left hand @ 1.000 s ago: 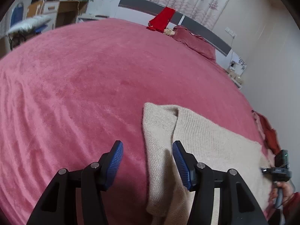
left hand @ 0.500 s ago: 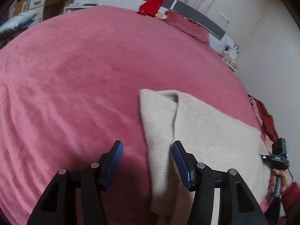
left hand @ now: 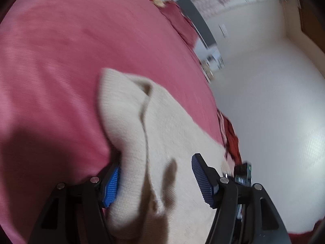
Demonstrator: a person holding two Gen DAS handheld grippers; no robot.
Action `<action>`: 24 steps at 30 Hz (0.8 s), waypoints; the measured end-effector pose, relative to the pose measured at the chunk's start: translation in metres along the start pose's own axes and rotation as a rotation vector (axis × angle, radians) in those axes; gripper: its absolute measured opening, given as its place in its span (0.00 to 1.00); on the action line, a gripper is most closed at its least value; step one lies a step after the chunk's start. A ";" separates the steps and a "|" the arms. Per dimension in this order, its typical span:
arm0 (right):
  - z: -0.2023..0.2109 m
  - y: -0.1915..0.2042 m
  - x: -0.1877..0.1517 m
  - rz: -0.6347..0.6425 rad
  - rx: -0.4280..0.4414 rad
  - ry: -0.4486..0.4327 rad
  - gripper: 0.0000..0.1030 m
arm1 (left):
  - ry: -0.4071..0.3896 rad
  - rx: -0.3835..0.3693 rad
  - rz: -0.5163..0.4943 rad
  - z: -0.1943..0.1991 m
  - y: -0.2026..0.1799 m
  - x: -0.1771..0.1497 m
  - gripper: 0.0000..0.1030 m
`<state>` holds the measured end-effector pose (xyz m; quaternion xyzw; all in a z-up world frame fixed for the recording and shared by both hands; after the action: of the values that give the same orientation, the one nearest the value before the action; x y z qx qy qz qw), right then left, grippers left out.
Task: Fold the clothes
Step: 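Lift the held sweater and fold it over onto itself with both tools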
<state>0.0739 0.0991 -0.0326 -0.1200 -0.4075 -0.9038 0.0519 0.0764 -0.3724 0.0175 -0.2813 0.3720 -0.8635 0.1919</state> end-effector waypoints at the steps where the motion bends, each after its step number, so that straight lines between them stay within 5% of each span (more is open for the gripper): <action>1: 0.001 0.000 0.000 0.001 0.001 0.000 0.26 | 0.016 0.014 -0.031 -0.004 -0.005 -0.003 0.64; 5: 0.001 -0.001 -0.001 0.004 0.018 -0.008 0.27 | 0.021 0.116 -0.138 -0.008 -0.014 -0.005 0.62; 13: 0.002 -0.001 -0.003 -0.003 0.014 -0.008 0.27 | -0.051 0.160 -0.076 -0.005 -0.004 0.018 0.54; 18: 0.003 -0.003 -0.005 -0.003 0.020 -0.006 0.27 | -0.006 0.315 -0.147 0.000 -0.008 0.011 0.47; 24: 0.006 -0.005 -0.007 -0.006 0.019 -0.005 0.27 | -0.011 0.122 0.036 0.008 0.019 0.026 0.49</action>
<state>0.0804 0.1068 -0.0344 -0.1203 -0.4168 -0.8997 0.0493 0.0635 -0.4033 0.0166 -0.2674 0.3224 -0.8795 0.2261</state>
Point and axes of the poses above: each gripper's, at about its wrist camera, not at the fingertips, and z roughly against the way its jaws point, y to its left, x to its top, the point moved 3 cm from there along -z, roughly the way its jaws point, and after that the axes turned 1 degree about x, right-handed, at the moved point
